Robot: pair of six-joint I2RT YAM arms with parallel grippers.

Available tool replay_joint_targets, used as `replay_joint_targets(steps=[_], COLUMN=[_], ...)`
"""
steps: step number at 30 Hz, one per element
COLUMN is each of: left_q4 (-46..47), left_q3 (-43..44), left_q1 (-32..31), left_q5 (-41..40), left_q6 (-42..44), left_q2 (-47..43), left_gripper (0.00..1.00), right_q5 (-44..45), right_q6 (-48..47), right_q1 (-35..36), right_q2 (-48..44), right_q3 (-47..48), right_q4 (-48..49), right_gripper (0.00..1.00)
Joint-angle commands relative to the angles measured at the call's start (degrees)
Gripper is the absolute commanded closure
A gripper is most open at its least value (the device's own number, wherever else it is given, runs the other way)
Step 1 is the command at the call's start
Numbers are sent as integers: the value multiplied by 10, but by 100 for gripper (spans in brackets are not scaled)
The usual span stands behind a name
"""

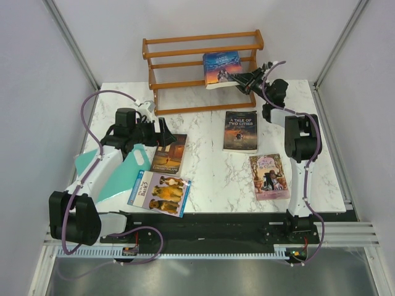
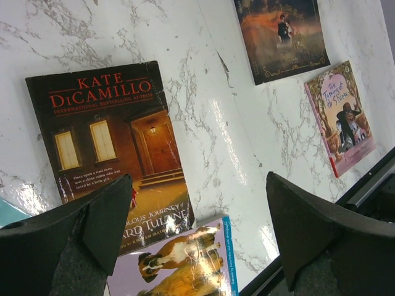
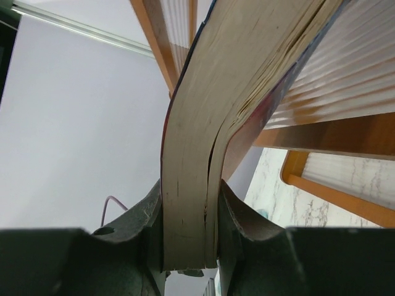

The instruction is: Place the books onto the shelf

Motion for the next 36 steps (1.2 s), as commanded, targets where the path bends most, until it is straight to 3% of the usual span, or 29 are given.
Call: replay_joint_targets(steps=[1, 3, 7, 10, 11, 19, 20, 23, 36], left_q4=[5, 4, 4, 4, 4, 7, 9, 16, 24], left_q3=[2, 2, 2, 0, 0, -2, -4, -9, -16], left_q1=[2, 1, 1, 1, 1, 1, 1, 1, 1], left_q5=[14, 15, 20, 22, 22, 33, 35, 44, 55], left_q6=[29, 29, 28, 28, 29, 24, 22, 16, 10], left_q2=[7, 7, 9, 8, 7, 7, 7, 8, 9], left_gripper=[5, 5, 5, 5, 6, 6, 6, 6, 7], right_q5=[7, 19, 37, 74, 83, 99, 101, 108, 102], right_q6=[-66, -115, -135, -144, -148, -135, -137, -144, -165], right_q1=[3, 3, 3, 2, 3, 2, 3, 3, 4], right_q2=[-21, -24, -15, -17, -20, -41, -51, -74, -182], right_q3=[76, 87, 97, 85, 84, 31, 21, -23, -234], right_q4=[-20, -108, -160, -184, -192, -163, -159, -151, -96], right_gripper=[100, 96, 86, 72, 63, 25, 16, 5, 2])
